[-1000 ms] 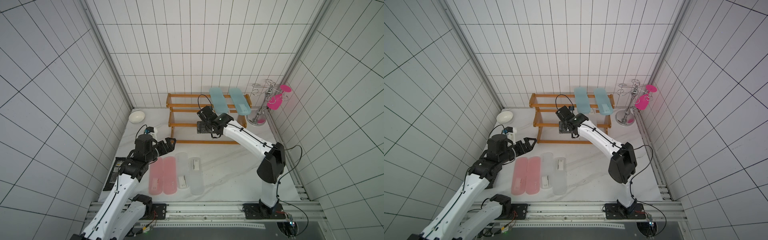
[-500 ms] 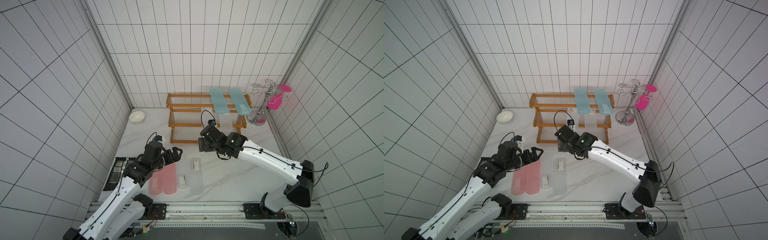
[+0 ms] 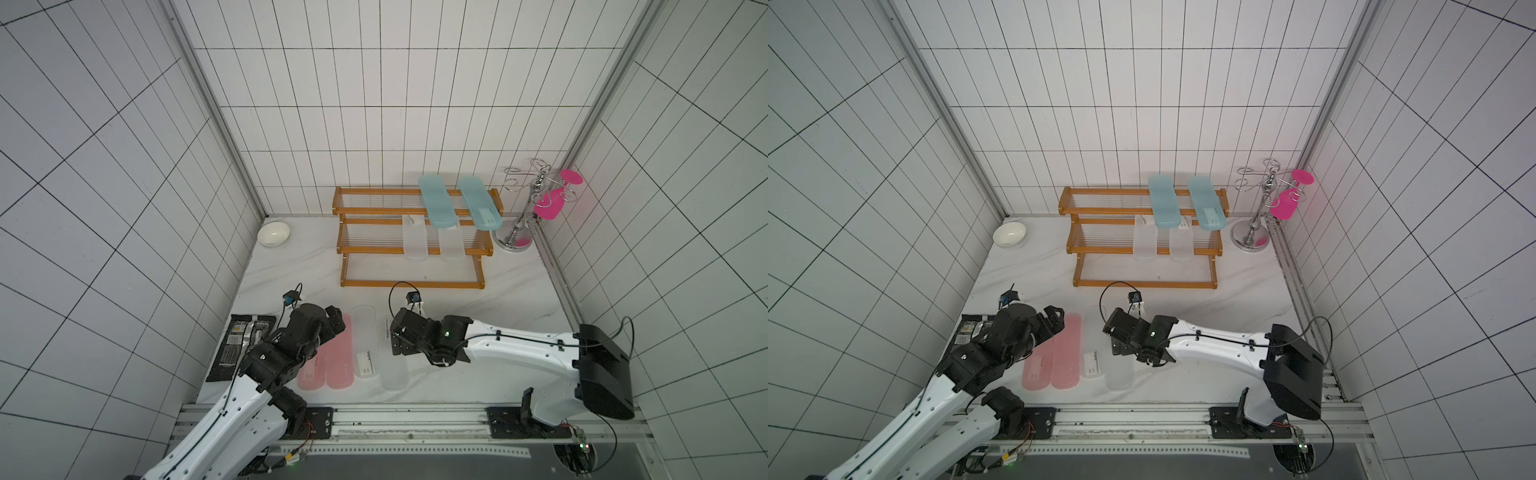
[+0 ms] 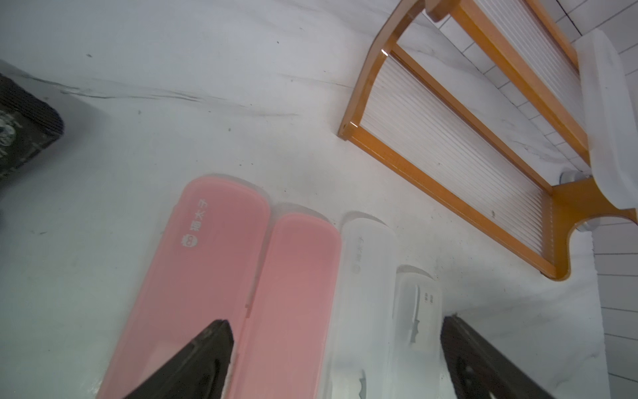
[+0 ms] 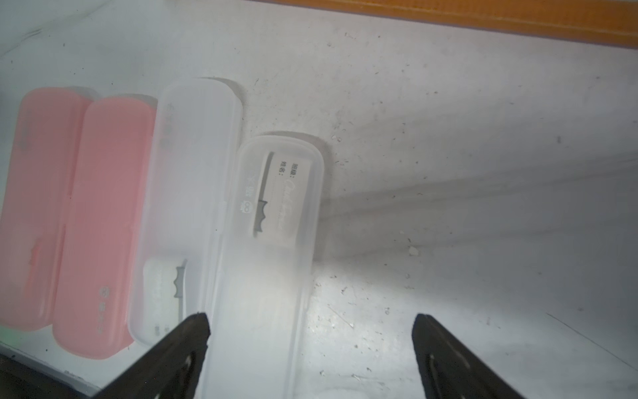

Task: Place the pencil cases on the shelf according to color
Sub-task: Pick up the pencil case from the center of the board.

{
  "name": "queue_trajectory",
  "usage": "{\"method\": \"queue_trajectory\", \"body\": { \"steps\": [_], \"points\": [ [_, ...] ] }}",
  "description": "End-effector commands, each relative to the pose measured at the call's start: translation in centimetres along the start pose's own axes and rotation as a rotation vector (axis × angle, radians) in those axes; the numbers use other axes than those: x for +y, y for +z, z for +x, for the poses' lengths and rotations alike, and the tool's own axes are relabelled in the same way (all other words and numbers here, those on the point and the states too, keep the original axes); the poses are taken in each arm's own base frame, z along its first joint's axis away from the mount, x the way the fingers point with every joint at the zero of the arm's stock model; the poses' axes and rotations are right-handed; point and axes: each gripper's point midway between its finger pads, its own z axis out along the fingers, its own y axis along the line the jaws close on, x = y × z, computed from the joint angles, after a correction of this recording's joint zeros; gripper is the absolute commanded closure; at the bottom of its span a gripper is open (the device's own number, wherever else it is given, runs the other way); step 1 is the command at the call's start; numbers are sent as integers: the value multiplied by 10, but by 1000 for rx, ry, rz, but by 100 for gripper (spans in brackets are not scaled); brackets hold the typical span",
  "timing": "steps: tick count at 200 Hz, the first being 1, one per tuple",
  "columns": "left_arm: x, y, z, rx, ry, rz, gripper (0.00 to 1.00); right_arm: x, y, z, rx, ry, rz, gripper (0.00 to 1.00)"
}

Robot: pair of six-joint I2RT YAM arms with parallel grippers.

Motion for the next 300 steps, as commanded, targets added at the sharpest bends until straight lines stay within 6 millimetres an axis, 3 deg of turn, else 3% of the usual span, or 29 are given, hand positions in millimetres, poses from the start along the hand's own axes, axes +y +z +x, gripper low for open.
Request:
{"method": "queue_trajectory", "body": {
  "steps": [1, 37, 80, 151, 208, 242, 300],
  "points": [
    [20, 6, -6, -28, -36, -81, 2, 30, 16, 11, 23, 22, -62, 4],
    [25, 9, -1, -4, -48, -72, 2, 45, 46, 26, 81, 10, -24, 4],
    [20, 12, 12, 69, -29, -41, 2, 25, 59, 41, 105, 25, 49, 5],
    [0, 20, 21, 132, 11, -34, 2, -49, 45, 58, 108, 65, 177, 5],
    [-11, 9, 13, 97, -3, 17, 2, -82, 3, 35, 27, 79, 164, 1],
    [-14, 3, 7, 79, 9, 29, 2, -85, -13, 38, 25, 179, 113, 1],
    [-23, -4, 5, 82, 26, 71, 2, -62, 8, 47, 72, 262, 14, 1]
  ]
}}
